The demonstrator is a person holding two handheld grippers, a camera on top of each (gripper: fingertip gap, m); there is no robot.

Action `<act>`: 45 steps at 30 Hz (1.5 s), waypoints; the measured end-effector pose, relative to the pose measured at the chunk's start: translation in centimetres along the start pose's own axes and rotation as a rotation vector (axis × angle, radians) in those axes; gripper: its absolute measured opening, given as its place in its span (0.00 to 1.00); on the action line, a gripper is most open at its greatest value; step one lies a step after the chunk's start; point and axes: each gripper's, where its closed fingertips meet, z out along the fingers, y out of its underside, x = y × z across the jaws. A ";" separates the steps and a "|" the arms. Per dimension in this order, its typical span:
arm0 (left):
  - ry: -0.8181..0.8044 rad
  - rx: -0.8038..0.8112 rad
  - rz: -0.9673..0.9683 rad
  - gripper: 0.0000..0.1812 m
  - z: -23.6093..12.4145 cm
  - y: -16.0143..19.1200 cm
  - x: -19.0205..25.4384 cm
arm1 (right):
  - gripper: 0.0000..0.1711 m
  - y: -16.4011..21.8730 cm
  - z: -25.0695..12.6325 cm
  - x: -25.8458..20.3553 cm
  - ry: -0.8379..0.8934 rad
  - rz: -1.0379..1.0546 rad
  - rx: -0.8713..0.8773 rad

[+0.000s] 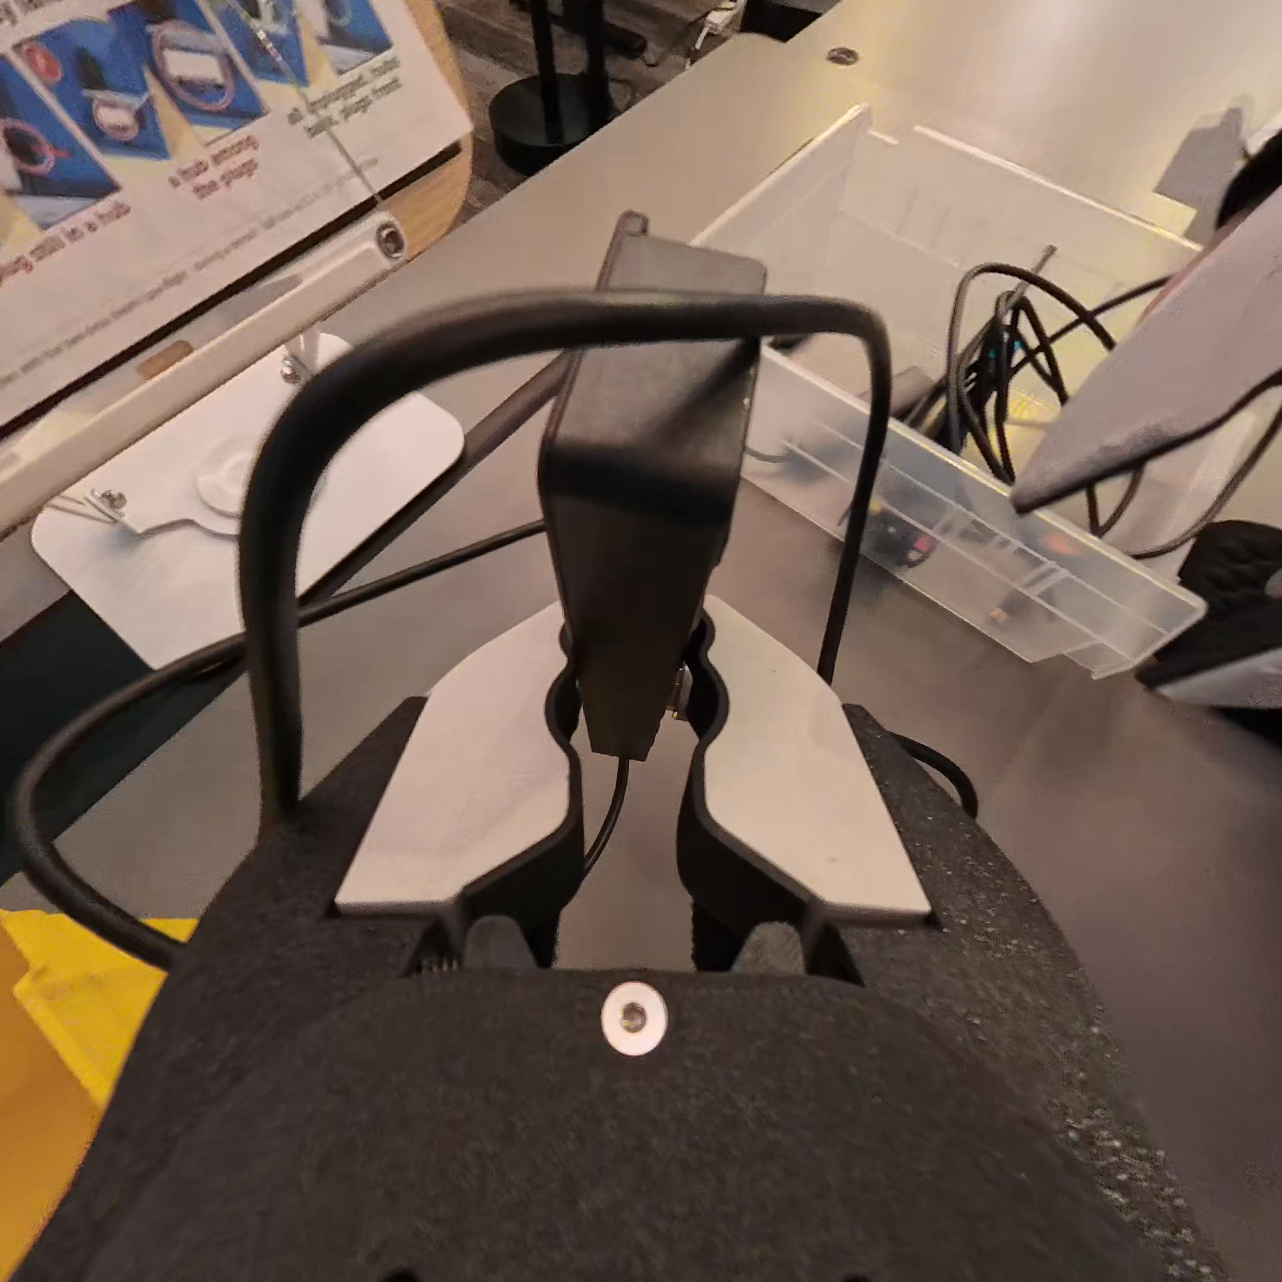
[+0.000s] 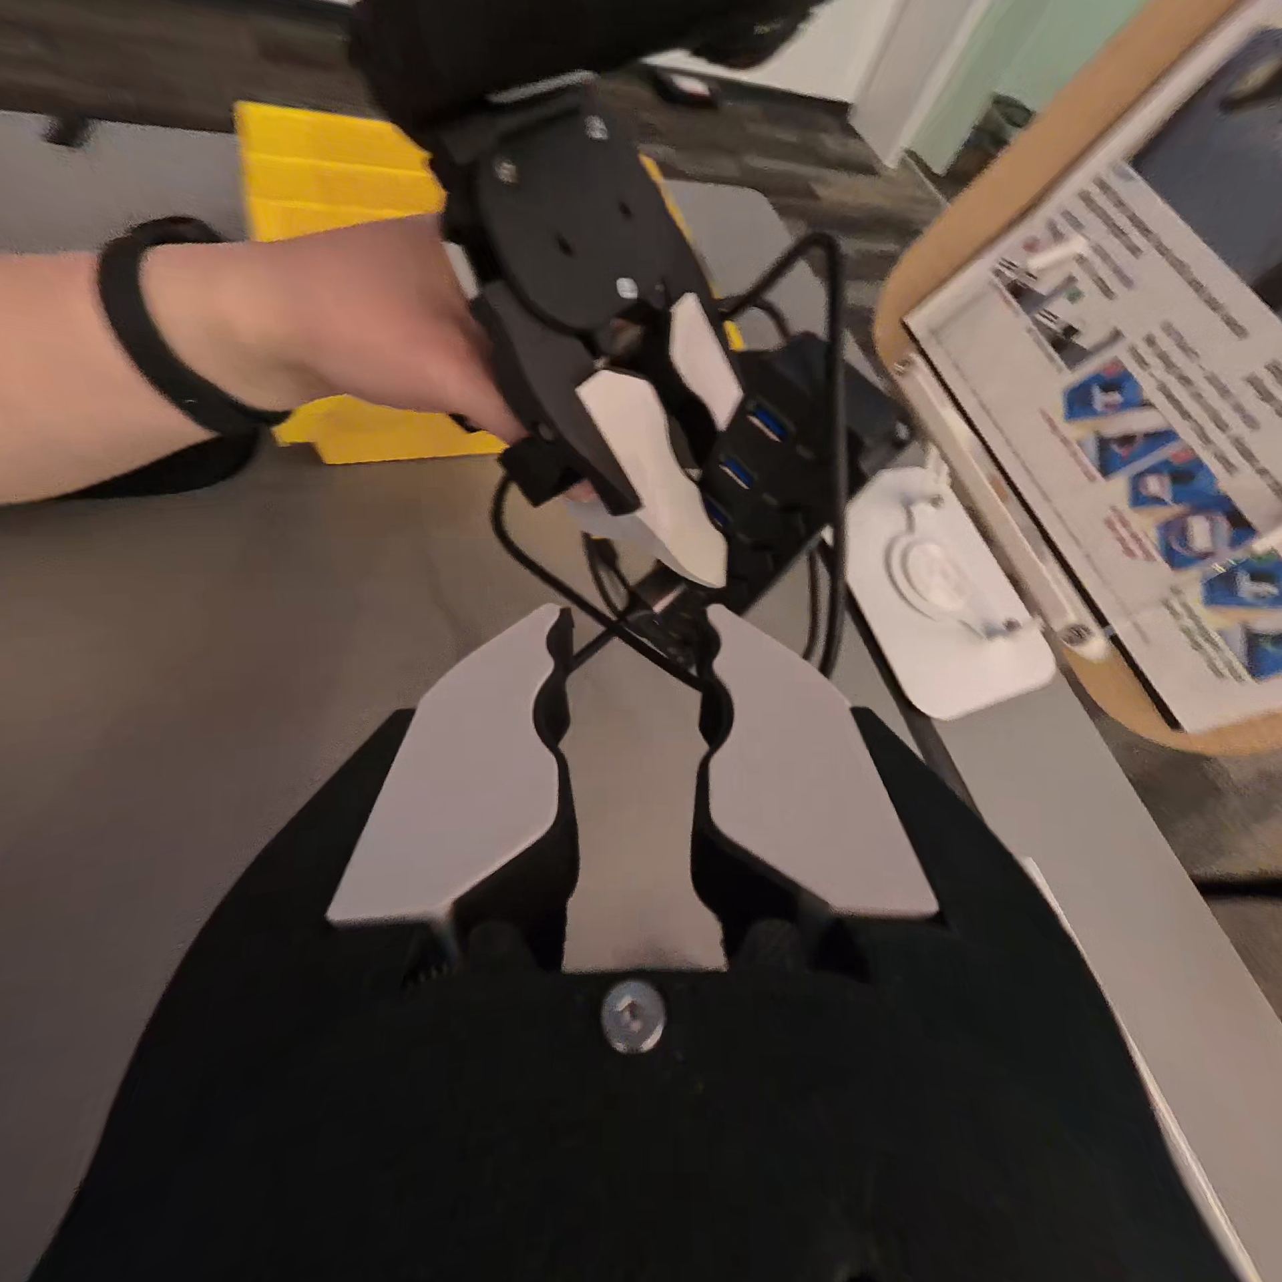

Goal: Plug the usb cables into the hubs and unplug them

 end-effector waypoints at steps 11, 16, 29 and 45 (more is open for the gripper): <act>0.007 0.066 -0.116 0.16 0.3 1.0 -1.4 | 0.18 -1.4 4.6 0.9 0.399 0.122 0.163; 0.011 0.101 -0.173 0.16 0.0 1.2 -2.4 | 0.15 0.5 4.4 -0.5 0.520 0.076 0.170; 0.016 0.159 -0.253 0.16 -1.0 0.8 -3.8 | 0.22 2.5 4.6 -0.8 0.326 0.387 0.376; 0.042 0.168 -0.252 0.15 0.2 0.4 -1.7 | 0.17 4.0 7.1 1.2 0.573 0.236 0.214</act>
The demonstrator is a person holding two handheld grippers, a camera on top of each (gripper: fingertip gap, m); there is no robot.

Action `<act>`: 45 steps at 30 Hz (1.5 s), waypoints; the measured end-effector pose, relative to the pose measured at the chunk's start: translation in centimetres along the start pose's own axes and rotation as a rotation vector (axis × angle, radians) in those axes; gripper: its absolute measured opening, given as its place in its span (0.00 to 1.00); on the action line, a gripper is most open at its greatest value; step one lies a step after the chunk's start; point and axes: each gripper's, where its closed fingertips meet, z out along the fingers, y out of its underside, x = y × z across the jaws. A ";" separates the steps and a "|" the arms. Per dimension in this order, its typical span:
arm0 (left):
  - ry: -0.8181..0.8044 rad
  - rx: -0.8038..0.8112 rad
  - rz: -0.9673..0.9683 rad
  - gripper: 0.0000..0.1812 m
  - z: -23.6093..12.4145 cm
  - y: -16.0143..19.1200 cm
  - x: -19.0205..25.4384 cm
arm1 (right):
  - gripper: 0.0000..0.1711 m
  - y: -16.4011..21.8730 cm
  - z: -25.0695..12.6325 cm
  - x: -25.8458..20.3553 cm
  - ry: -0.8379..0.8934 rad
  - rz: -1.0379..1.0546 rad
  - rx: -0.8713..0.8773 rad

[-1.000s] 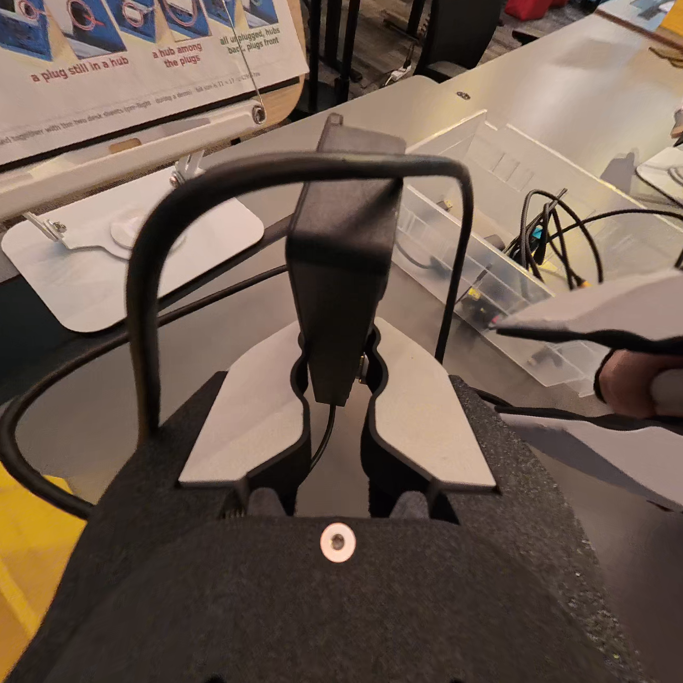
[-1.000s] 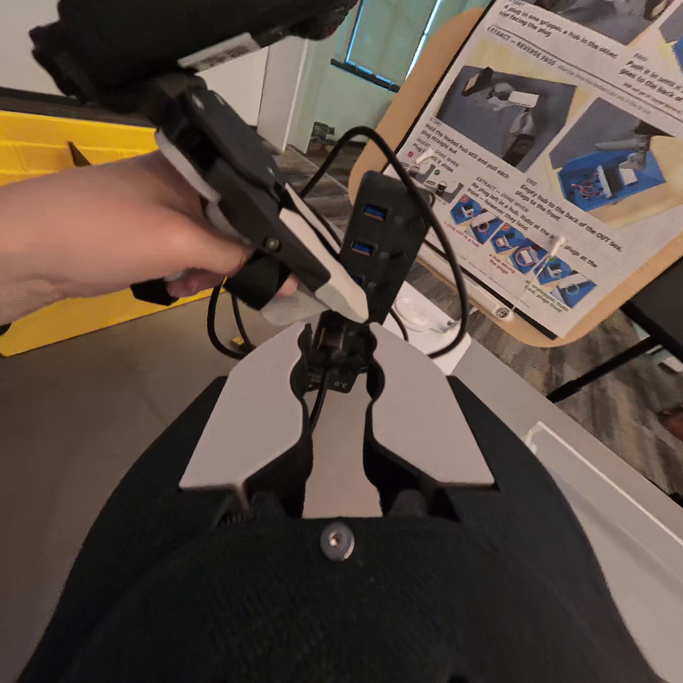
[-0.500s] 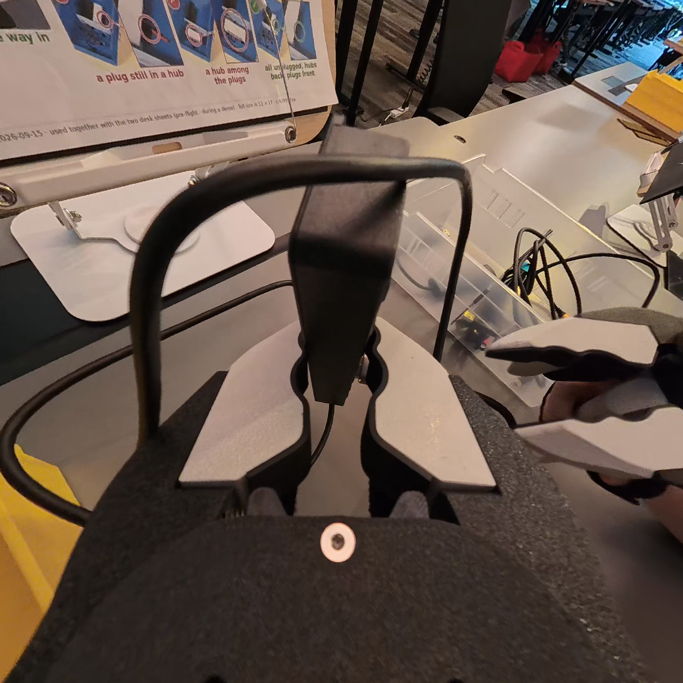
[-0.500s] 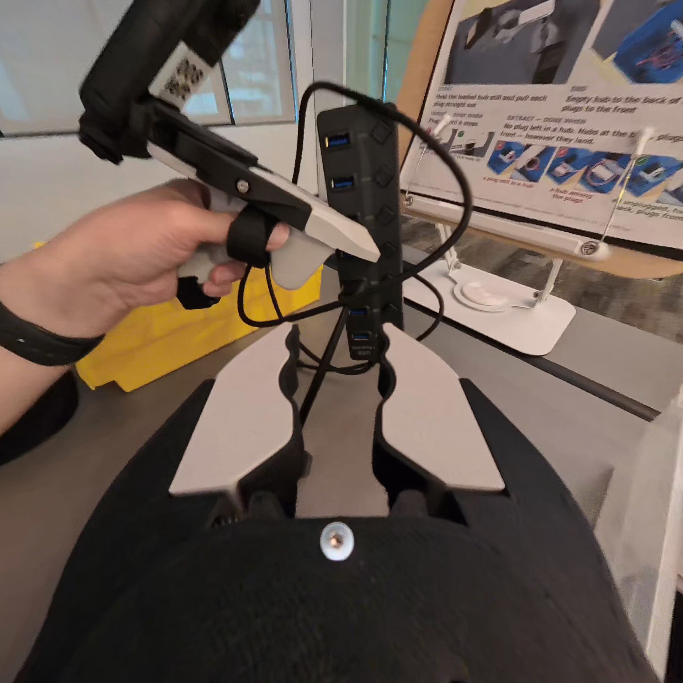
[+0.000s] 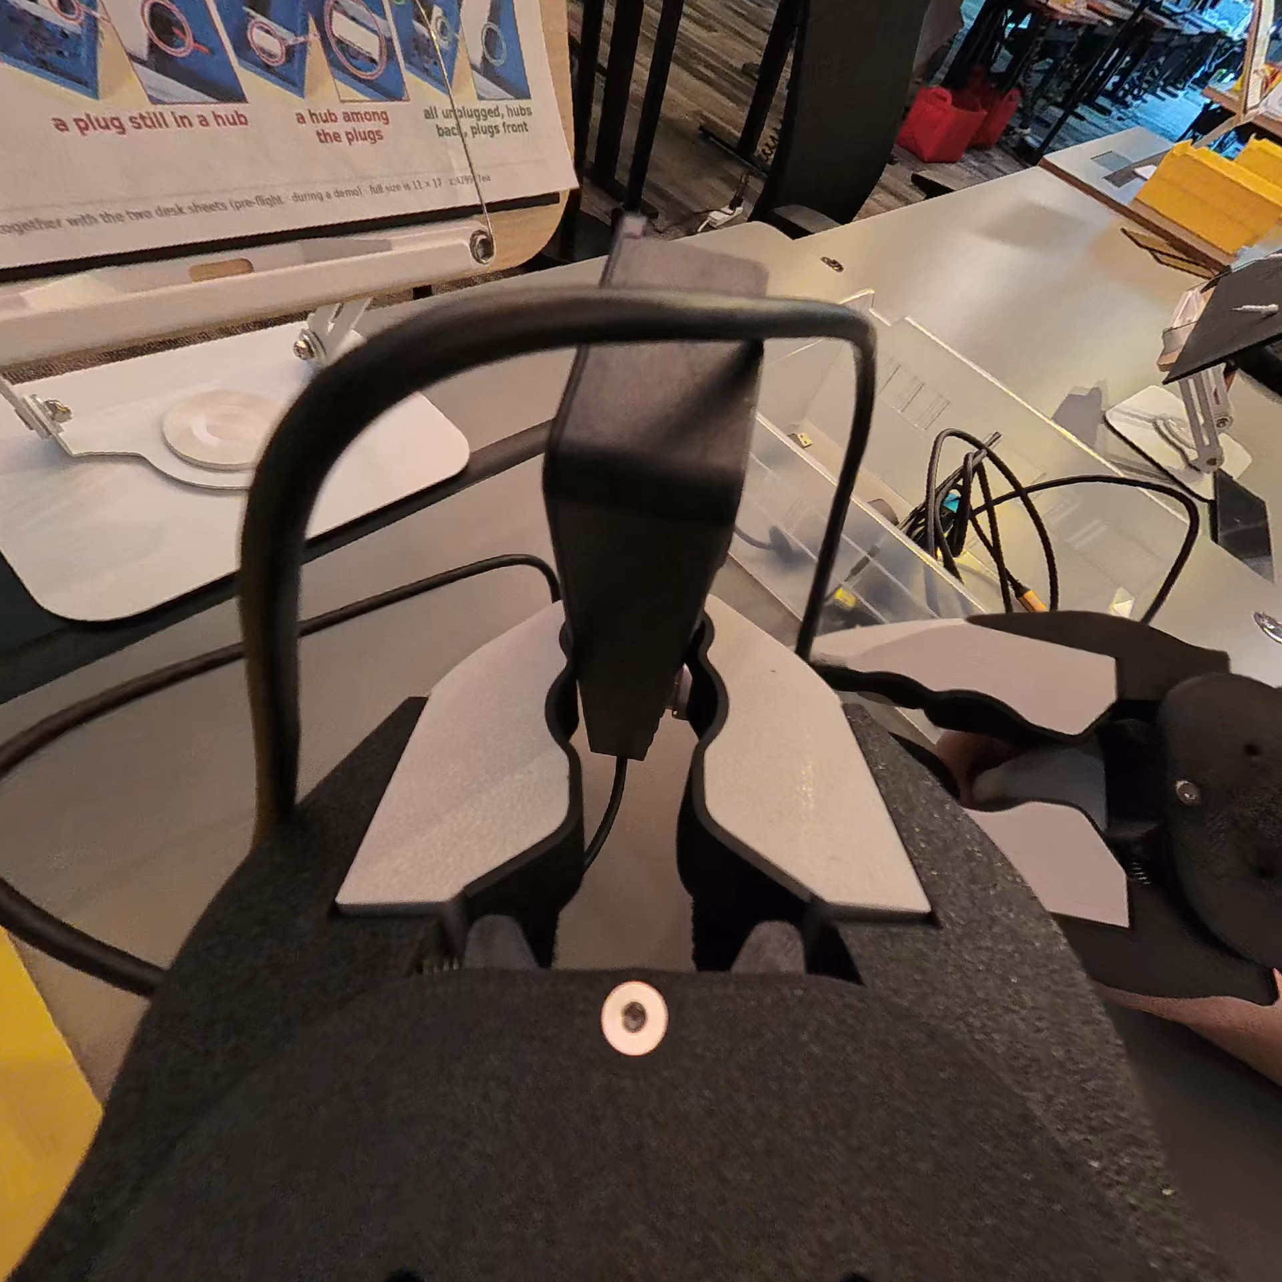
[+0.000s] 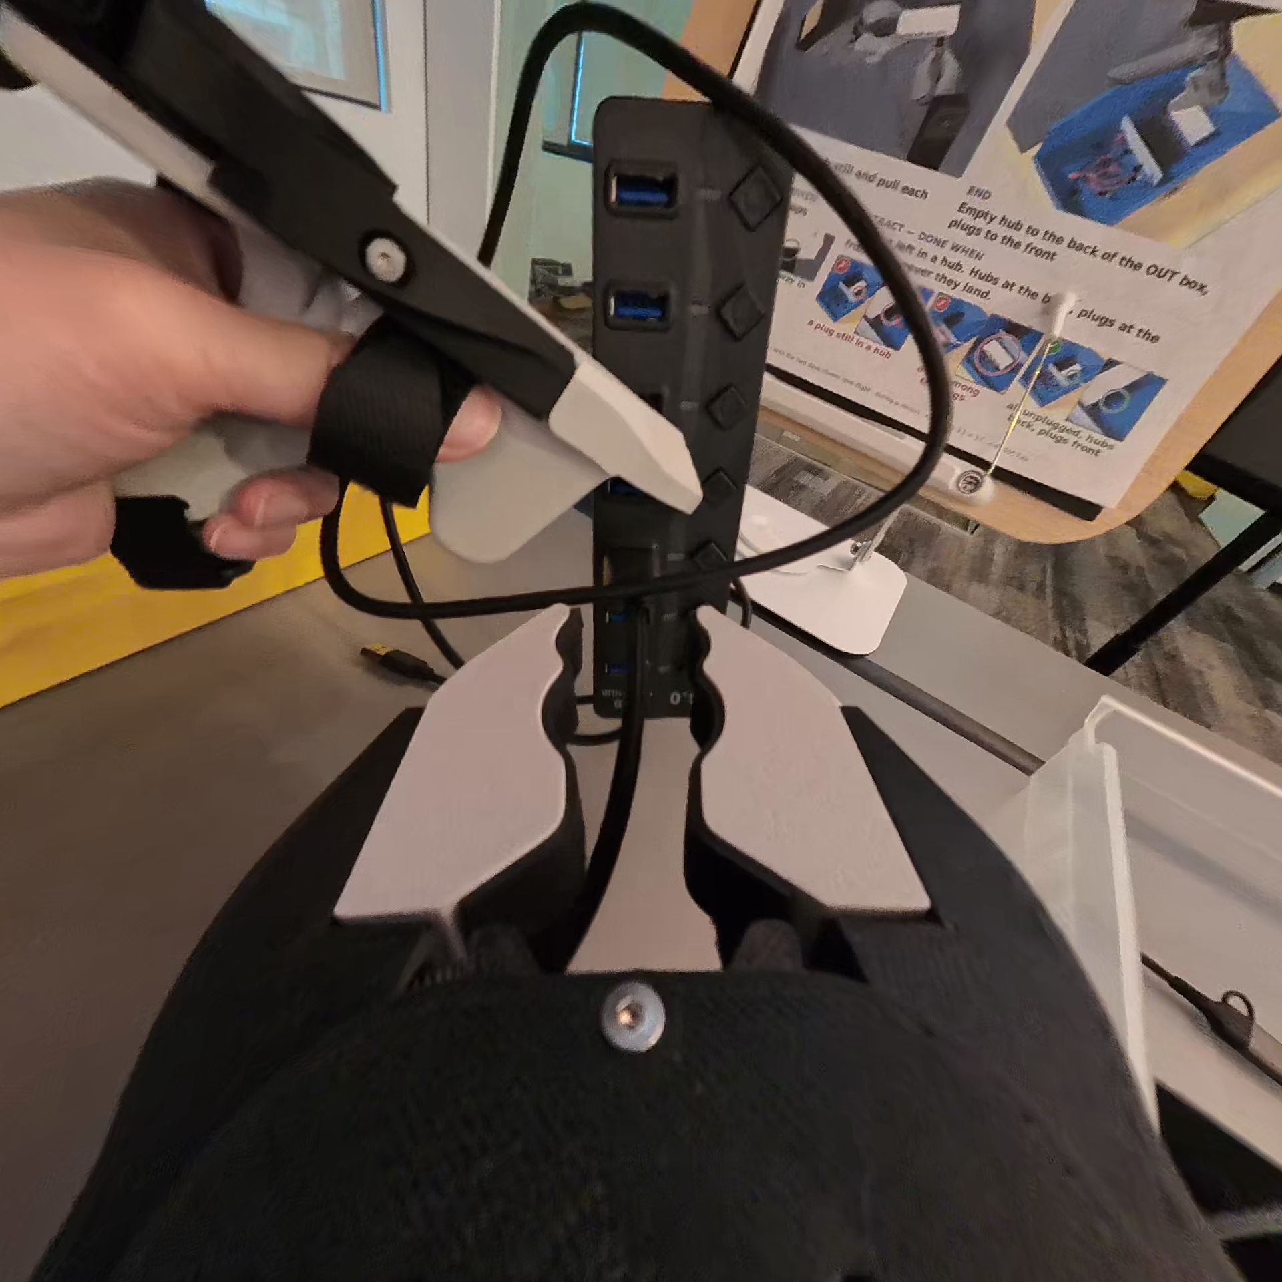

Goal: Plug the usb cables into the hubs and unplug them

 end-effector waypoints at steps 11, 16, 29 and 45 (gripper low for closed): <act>0.022 -0.022 -0.011 0.15 1.0 0.7 0.6 | 0.11 0.7 1.5 0.4 -0.009 0.012 -0.056; 0.024 -0.017 -0.015 0.15 1.0 0.6 0.7 | 0.12 0.7 1.6 0.4 -0.014 0.012 -0.064; -0.035 -0.004 0.057 0.15 0.5 0.2 1.5 | 0.11 0.4 0.9 0.5 -0.034 -0.016 -0.005; -0.193 0.036 0.308 0.15 -0.9 -1.0 3.9 | 0.11 -1.0 -0.6 0.6 -0.060 0.013 0.199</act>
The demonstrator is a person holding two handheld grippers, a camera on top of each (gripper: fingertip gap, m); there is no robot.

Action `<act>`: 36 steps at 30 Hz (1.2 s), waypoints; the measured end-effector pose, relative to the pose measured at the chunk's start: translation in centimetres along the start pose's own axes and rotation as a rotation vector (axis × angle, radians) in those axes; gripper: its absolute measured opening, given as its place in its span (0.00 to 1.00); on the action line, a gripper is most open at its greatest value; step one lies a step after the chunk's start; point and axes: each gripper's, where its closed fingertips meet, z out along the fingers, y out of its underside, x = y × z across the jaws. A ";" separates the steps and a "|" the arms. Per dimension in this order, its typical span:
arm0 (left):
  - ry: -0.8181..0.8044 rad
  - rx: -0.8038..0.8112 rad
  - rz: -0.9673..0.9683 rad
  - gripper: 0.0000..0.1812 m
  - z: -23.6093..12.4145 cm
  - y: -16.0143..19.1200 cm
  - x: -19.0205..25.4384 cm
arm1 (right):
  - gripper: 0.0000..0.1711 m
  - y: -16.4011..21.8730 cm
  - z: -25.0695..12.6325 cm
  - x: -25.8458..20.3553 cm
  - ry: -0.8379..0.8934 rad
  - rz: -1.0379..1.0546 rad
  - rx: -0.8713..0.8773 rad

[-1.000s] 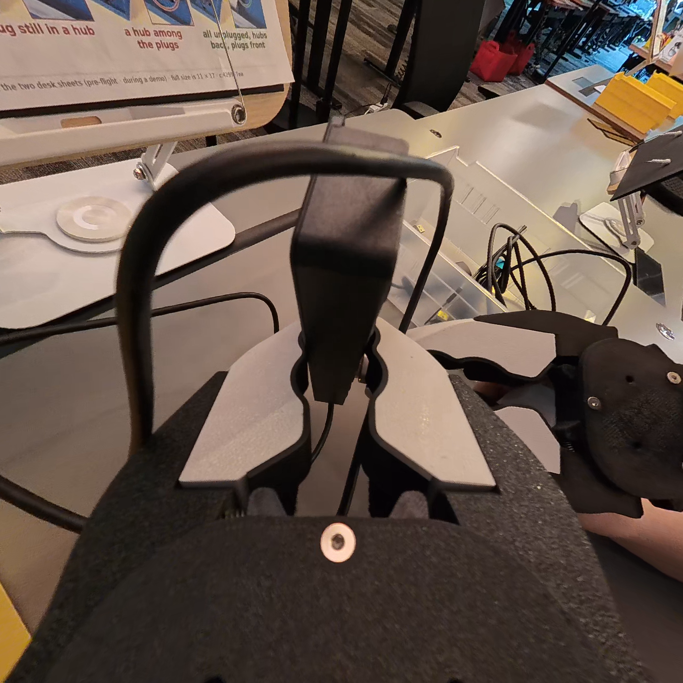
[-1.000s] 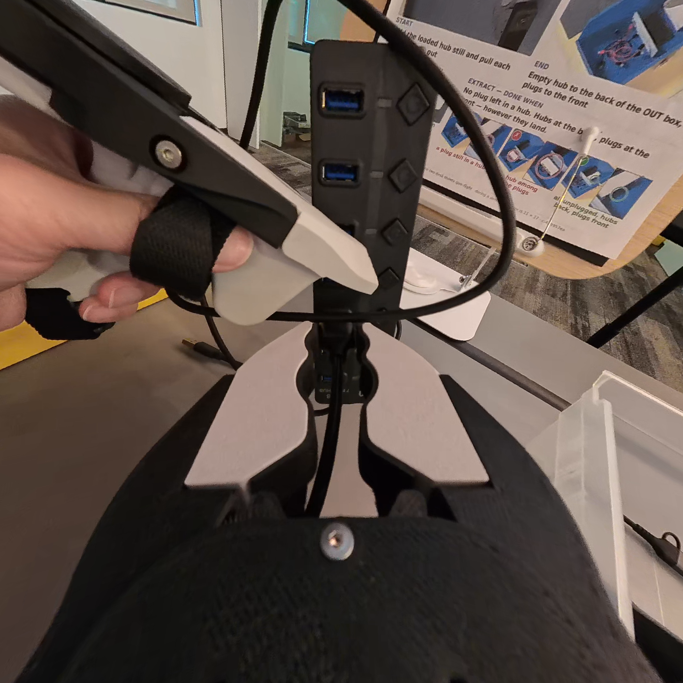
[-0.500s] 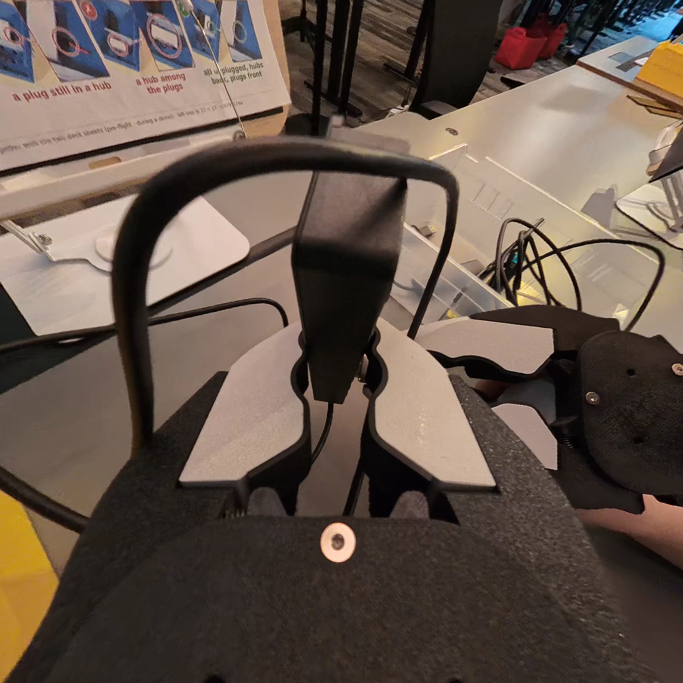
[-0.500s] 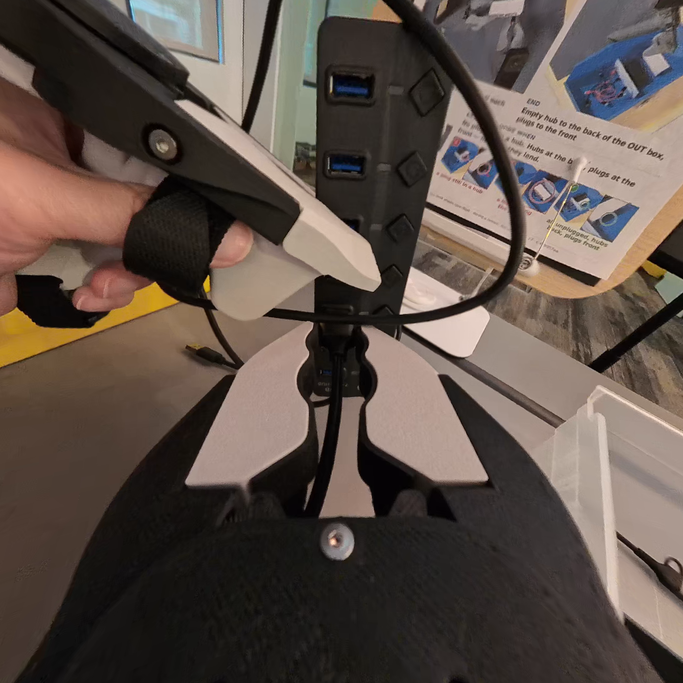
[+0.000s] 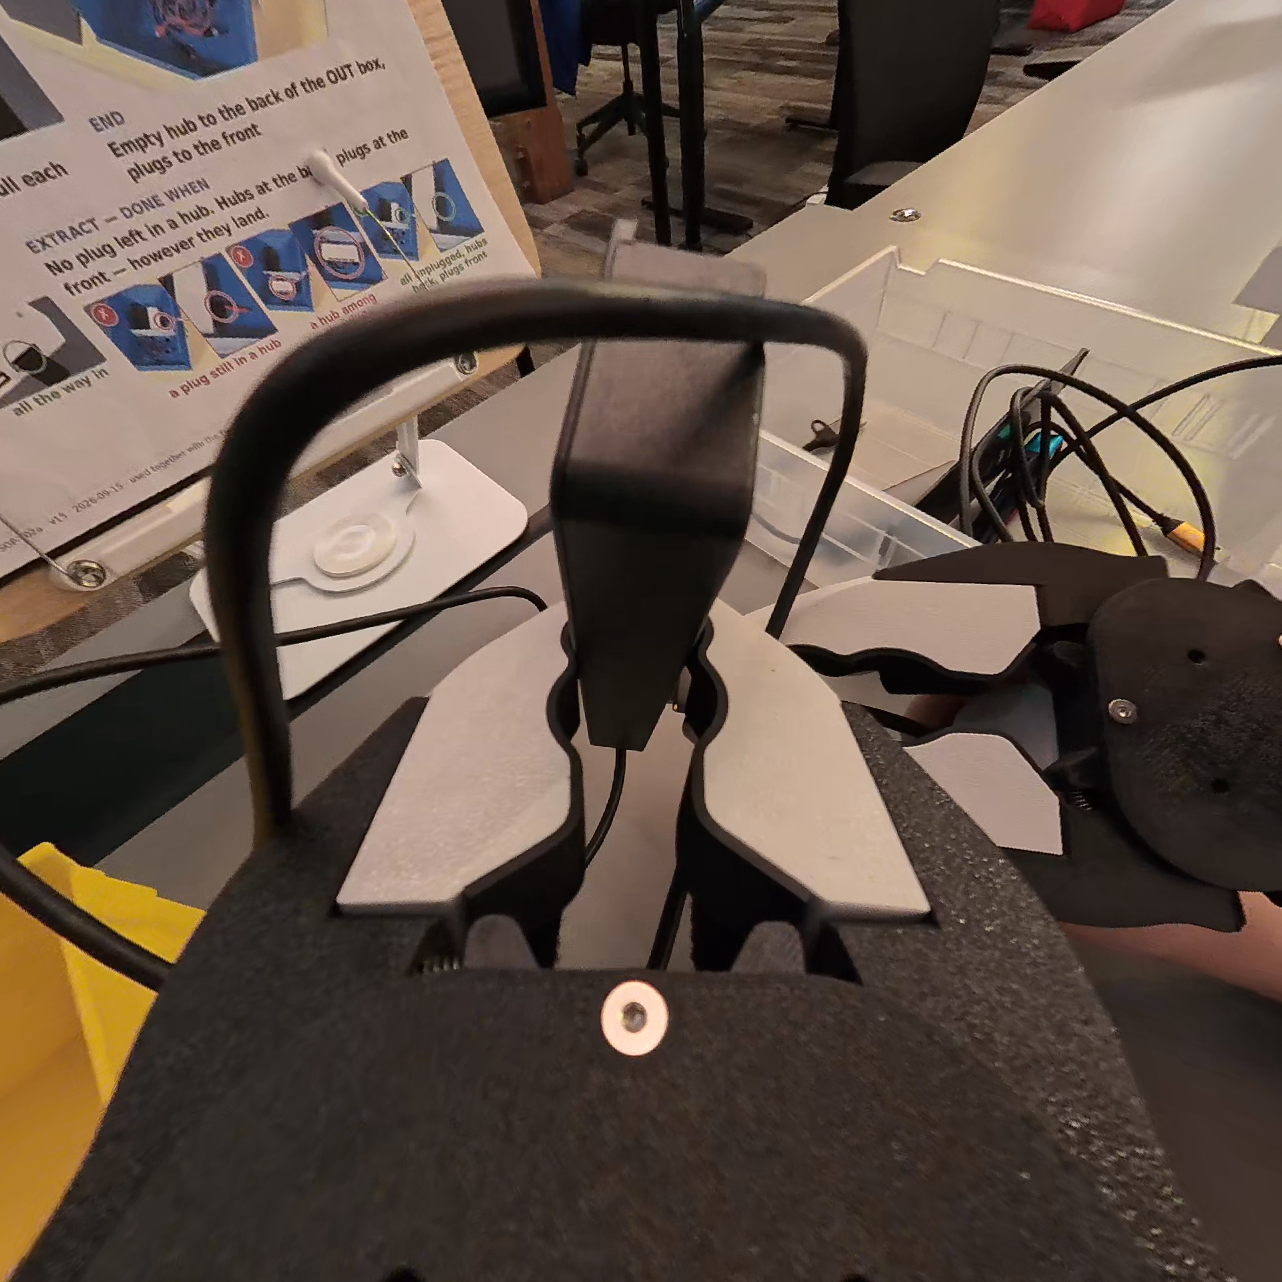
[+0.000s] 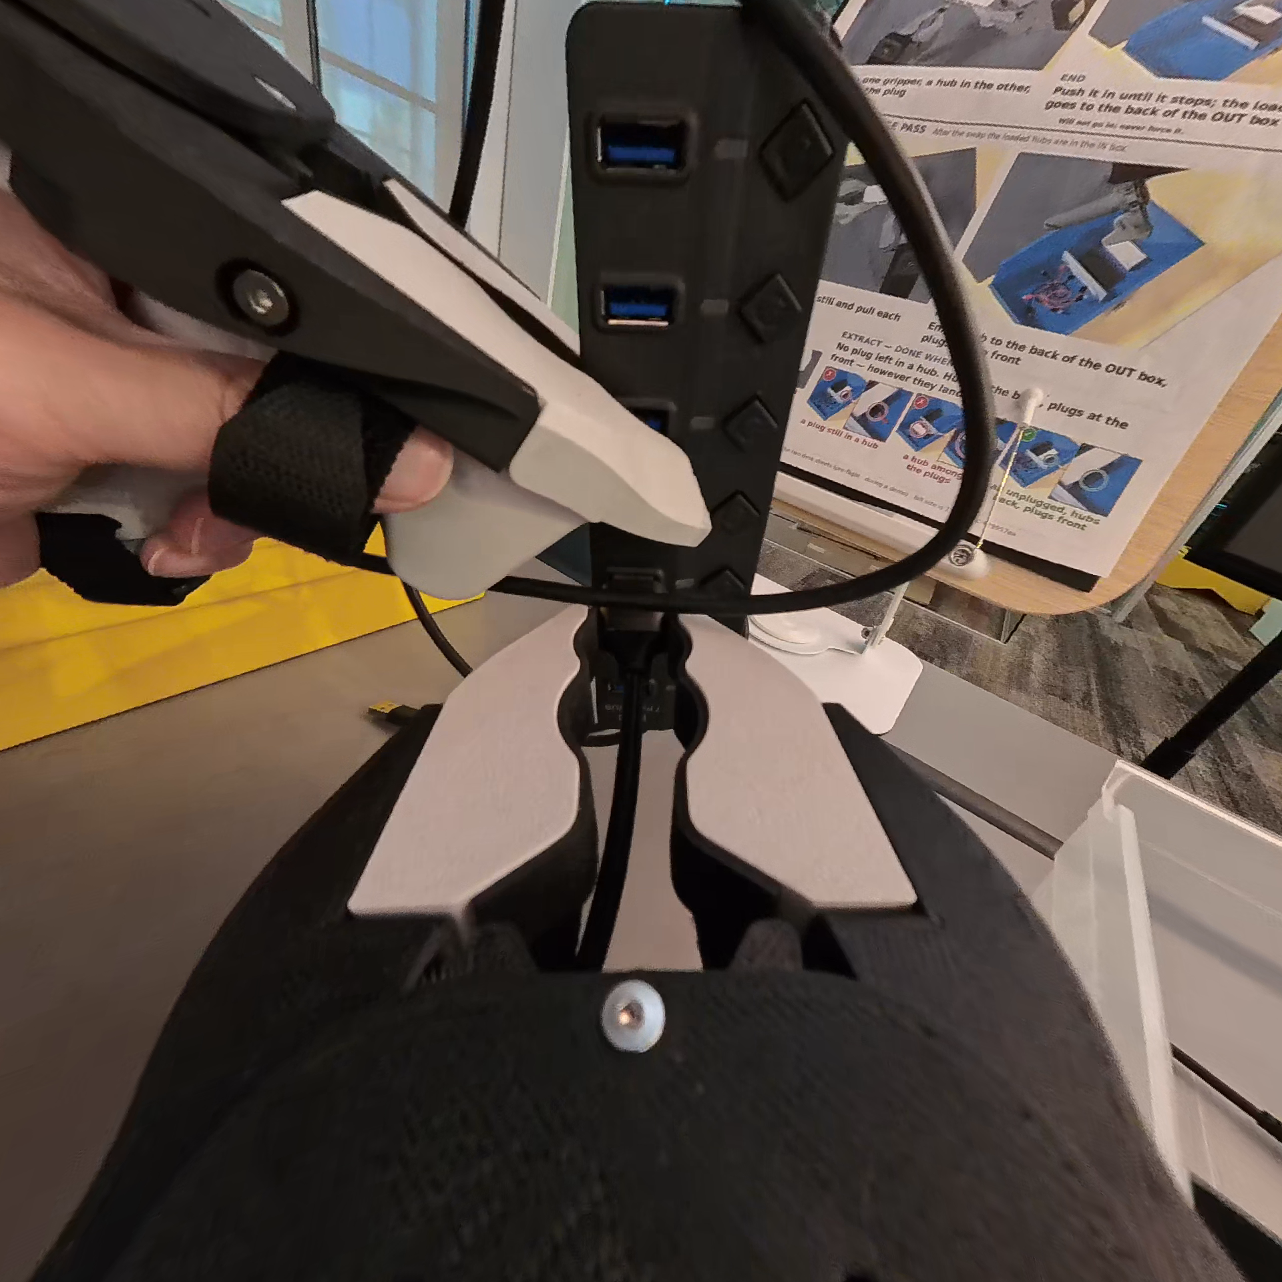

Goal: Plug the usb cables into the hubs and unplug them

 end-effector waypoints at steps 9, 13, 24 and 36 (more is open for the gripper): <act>-0.034 0.003 0.039 0.15 -0.1 -0.2 -0.4 | 0.11 -0.2 0.4 0.0 0.005 0.013 0.036; -0.048 0.005 0.064 0.15 -0.3 -0.4 -0.2 | 0.11 -0.4 0.2 0.0 0.005 0.014 0.052; -0.074 0.011 0.111 0.15 -0.4 -0.7 0.3 | 0.11 -0.5 -0.2 0.1 0.004 0.013 0.073; -0.080 0.011 0.130 0.15 -0.3 -0.7 0.6 | 0.11 -0.4 -0.3 0.2 0.007 0.013 0.069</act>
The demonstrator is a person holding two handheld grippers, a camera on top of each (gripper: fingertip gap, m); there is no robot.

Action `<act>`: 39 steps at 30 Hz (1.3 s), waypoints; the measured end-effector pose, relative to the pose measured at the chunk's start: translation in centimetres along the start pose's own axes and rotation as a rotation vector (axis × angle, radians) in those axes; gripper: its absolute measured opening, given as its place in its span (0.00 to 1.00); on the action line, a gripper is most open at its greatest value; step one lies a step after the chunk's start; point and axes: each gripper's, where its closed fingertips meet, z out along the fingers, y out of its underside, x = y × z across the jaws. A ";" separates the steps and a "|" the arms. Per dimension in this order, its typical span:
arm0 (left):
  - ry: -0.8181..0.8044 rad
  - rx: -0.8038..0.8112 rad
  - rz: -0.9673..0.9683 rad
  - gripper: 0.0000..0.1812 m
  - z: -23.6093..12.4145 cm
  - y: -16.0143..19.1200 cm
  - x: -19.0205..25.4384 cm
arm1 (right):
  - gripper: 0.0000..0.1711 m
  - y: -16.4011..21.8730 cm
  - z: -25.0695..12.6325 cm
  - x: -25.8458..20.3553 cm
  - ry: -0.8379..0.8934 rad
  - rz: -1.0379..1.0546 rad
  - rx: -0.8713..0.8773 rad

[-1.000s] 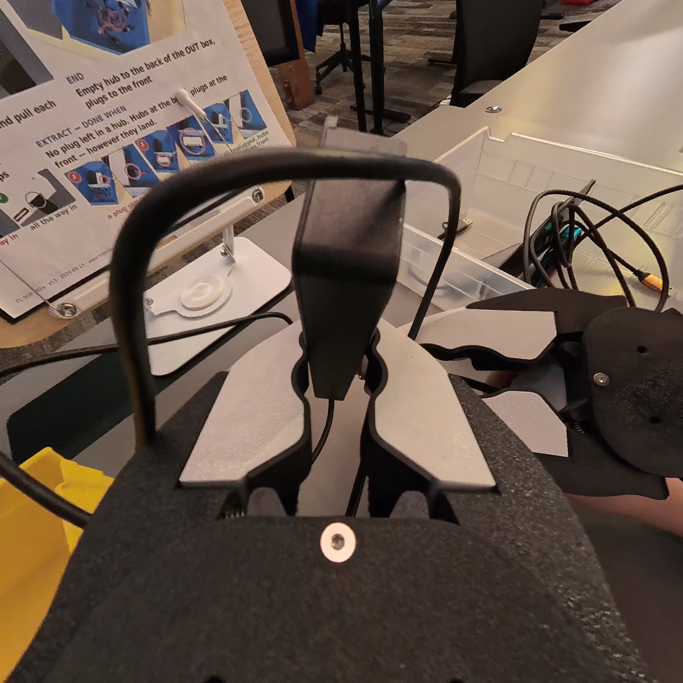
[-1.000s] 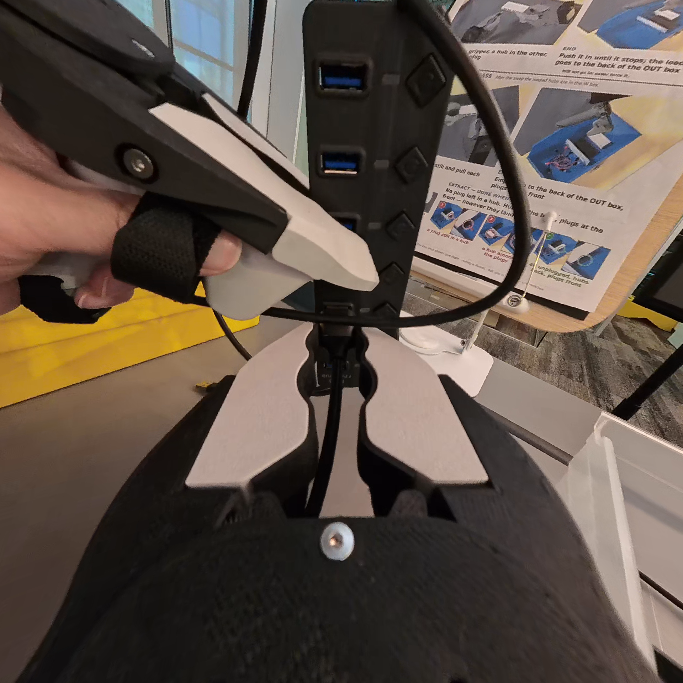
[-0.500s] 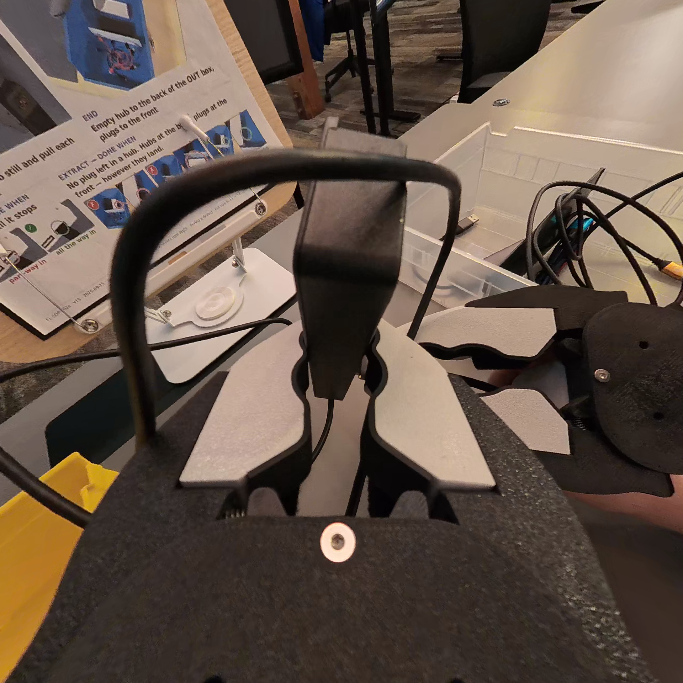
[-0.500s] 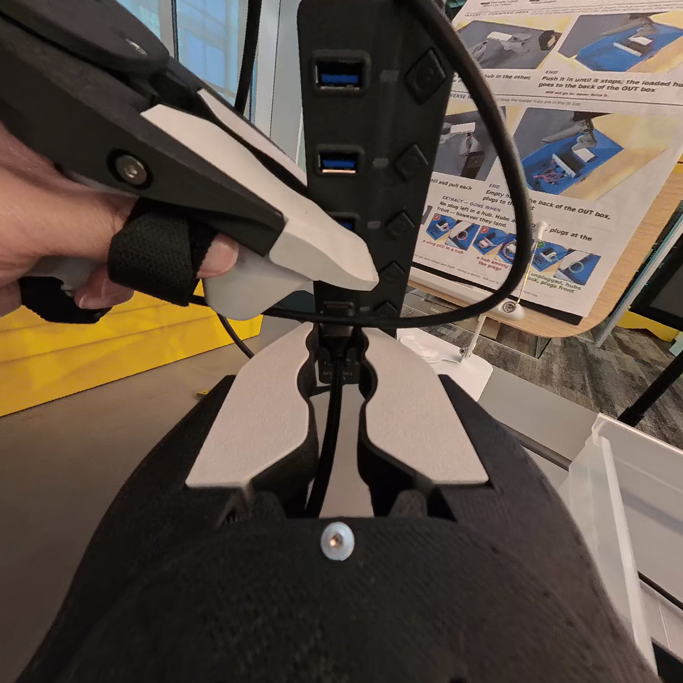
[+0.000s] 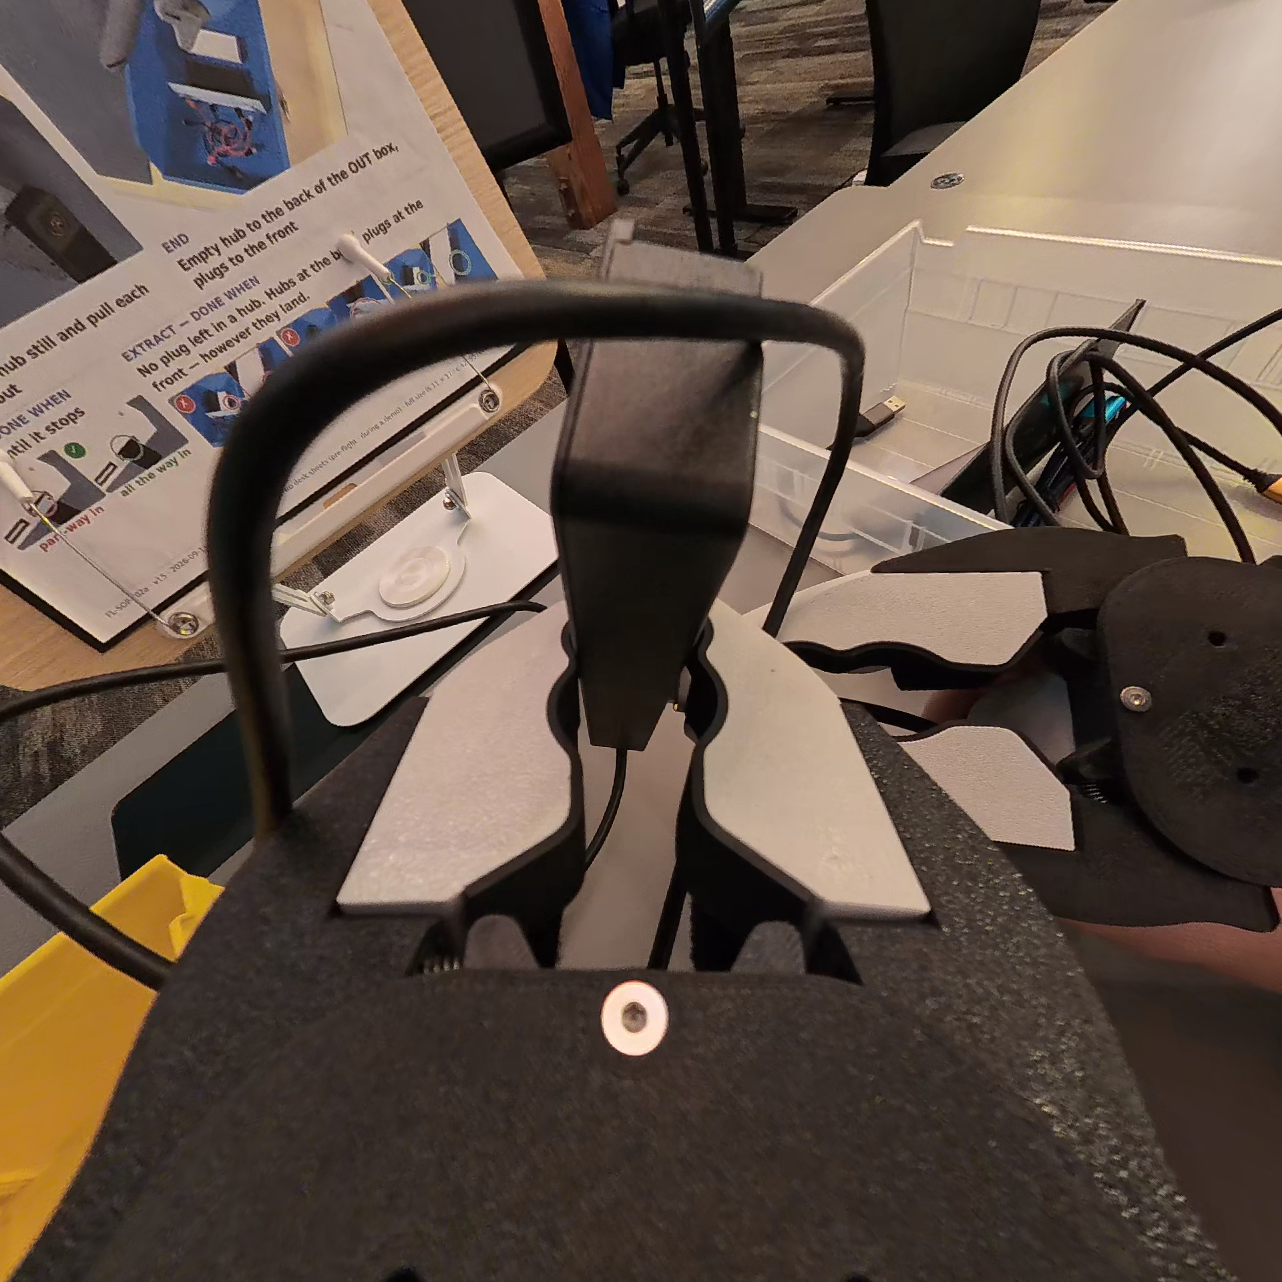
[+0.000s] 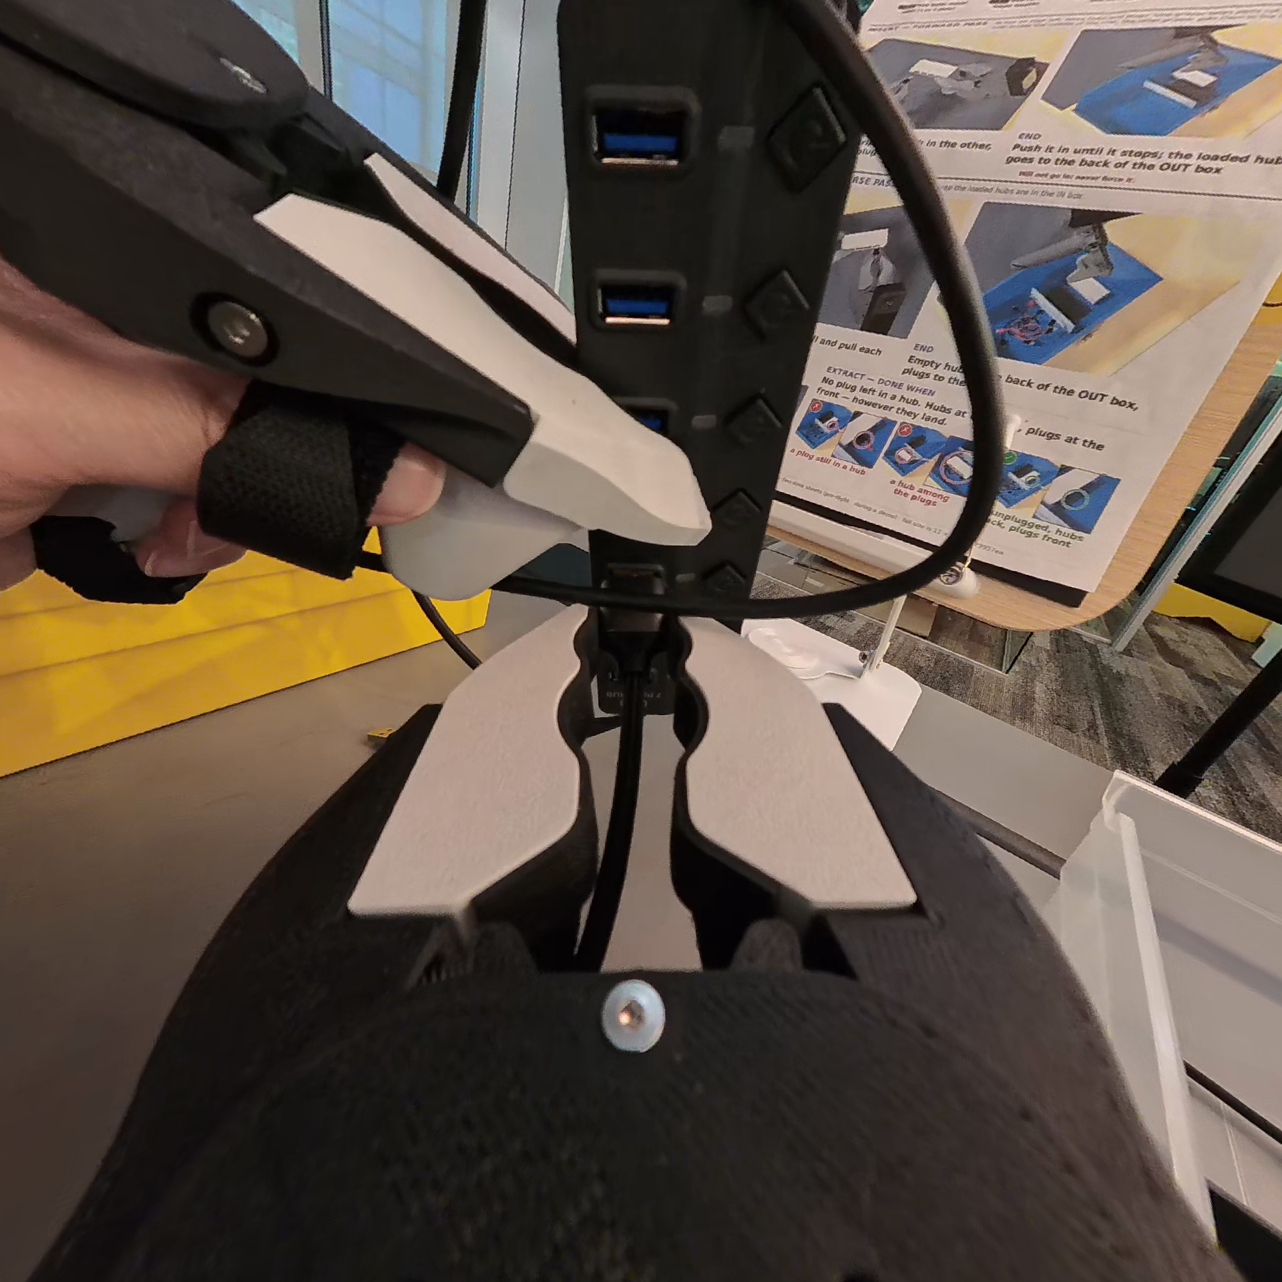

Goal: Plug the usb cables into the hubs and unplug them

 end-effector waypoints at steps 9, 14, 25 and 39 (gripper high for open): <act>-0.009 -0.001 0.015 0.15 0.0 0.0 0.1 | 0.11 0.0 0.0 0.0 0.000 0.003 0.002; -0.014 0.001 0.025 0.15 -0.1 -0.1 0.1 | 0.11 0.0 0.0 0.0 0.001 0.002 0.002; -0.019 0.001 0.034 0.15 0.0 -0.1 0.2 | 0.11 0.0 -0.1 0.1 0.000 0.001 -0.002; -0.021 -0.002 0.039 0.15 0.0 0.0 0.2 | 0.11 0.1 0.0 0.0 0.001 0.001 -0.005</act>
